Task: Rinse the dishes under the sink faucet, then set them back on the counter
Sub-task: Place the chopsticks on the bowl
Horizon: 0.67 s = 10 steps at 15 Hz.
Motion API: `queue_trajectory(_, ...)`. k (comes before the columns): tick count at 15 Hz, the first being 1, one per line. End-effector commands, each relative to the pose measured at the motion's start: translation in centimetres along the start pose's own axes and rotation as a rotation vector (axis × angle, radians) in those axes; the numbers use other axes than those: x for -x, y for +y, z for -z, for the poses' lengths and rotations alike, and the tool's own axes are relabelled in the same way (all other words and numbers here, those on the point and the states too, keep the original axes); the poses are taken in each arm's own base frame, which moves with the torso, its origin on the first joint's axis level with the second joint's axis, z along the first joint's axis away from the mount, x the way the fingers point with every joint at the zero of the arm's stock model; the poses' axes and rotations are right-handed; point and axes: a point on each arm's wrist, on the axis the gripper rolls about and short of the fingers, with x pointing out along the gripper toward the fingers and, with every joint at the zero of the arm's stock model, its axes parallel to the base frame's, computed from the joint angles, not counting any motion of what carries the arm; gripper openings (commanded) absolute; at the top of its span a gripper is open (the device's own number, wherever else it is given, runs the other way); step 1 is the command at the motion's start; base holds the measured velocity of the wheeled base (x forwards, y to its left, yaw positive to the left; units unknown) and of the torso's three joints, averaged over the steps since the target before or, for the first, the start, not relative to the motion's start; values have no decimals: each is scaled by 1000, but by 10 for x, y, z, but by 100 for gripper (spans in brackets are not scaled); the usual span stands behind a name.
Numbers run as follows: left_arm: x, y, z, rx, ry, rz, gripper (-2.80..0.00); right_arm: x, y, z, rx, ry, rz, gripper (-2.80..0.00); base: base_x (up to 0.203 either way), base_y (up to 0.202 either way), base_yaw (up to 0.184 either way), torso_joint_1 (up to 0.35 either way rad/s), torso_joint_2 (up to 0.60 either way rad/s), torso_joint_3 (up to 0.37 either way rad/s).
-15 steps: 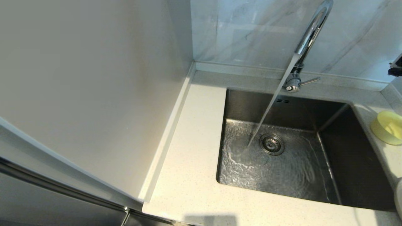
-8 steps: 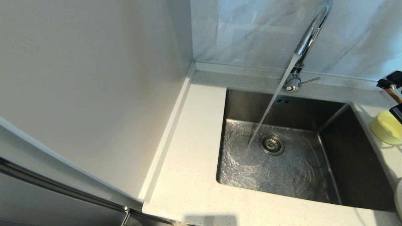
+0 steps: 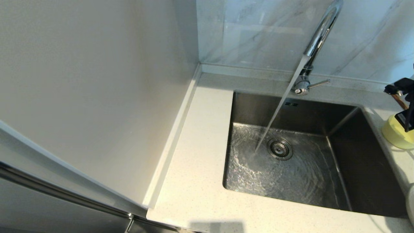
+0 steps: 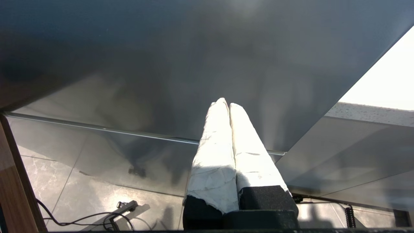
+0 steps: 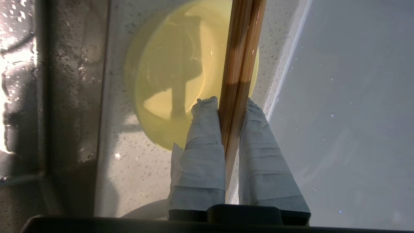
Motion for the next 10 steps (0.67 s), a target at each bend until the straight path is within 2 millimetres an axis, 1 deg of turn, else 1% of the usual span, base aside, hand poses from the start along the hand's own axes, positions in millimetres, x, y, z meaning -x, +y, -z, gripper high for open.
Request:
queue_trajectory(1,0,0,0,0,0,-1,-280,-10,3,1,8,23,-4,-280,0,0,0,0,0,0)
queue_trajectory(3,0,0,0,0,0,1,-280,-16,2,2,3,33,-3,-280,0,0,0,0,0,0)
queue_trajectory(10,0,0,0,0,0,0,-280,-28,7,0,-10,49,-5,-280,0,0,0,0,0,0)
